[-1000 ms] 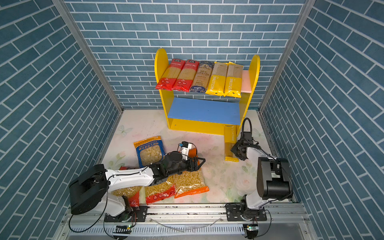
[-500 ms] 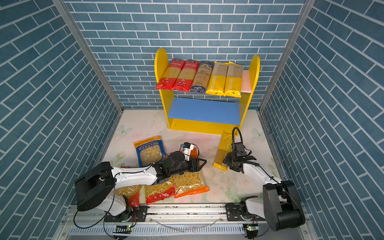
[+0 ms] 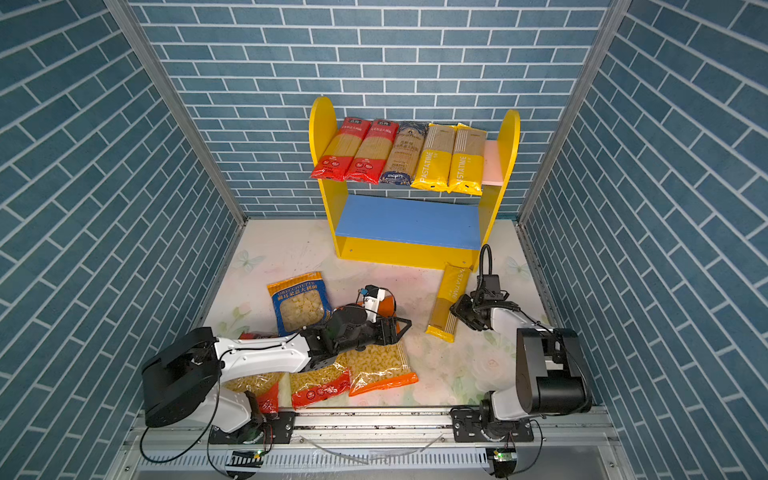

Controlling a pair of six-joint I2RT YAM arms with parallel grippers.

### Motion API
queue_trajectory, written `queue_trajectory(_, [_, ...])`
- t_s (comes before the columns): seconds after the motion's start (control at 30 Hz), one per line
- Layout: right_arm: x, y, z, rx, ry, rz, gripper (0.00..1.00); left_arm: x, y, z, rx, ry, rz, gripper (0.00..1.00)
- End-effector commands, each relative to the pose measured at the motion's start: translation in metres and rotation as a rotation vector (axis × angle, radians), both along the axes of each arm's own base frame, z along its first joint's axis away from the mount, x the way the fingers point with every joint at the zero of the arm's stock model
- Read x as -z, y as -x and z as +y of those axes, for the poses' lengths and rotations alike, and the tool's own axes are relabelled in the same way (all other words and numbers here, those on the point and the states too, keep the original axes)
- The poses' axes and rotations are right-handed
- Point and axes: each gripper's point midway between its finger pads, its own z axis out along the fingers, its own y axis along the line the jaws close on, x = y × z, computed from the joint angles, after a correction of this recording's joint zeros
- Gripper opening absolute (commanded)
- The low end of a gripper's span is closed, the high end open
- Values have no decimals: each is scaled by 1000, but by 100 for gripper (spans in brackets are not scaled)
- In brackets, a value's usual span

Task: Place and organize the pasta boxes and bags onto the shelf
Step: 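Grasp the pack's lower end with the right gripper and tilt it up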

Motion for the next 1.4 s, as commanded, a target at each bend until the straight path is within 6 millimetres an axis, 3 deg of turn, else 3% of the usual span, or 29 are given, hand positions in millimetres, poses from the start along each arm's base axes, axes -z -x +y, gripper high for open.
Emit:
queue_trajectory(0.0, [31, 27, 8, -59, 5, 100, 40, 2, 0, -1, 1, -12, -6, 71])
queue_trajectory(0.07, [29, 26, 10, -68, 4, 87, 31, 8, 1, -3, 10, -20, 7, 71])
queue_trajectory(0.2, [12, 19, 15, -83, -9, 28, 12, 1, -1, -10, 17, 0, 5, 71])
queue_trajectory(0.4, [-19, 23, 36, -165, 5, -28, 1, -1, -3, -2, -8, -3, -12, 71])
queue_trajectory(0.53, [-53, 26, 51, -218, 12, -96, 0, -6, -12, 5, -41, 15, 8, 72])
queue_trajectory(0.63, [-86, 27, 61, -253, 20, -161, 0, 2, -21, 19, -85, 49, 64, 72])
queue_trajectory(0.87, [-145, 39, 89, -336, -43, -291, 0, -12, -35, 42, -141, 133, 41, 75])
queue_trajectory(1.13, [-216, 66, 154, -491, -206, -454, 0, -30, -46, 57, -175, 336, 47, 86])
queue_trajectory(1.37, [-268, 104, 212, -642, -386, -552, 0, -28, -54, 72, -199, 423, 81, 88])
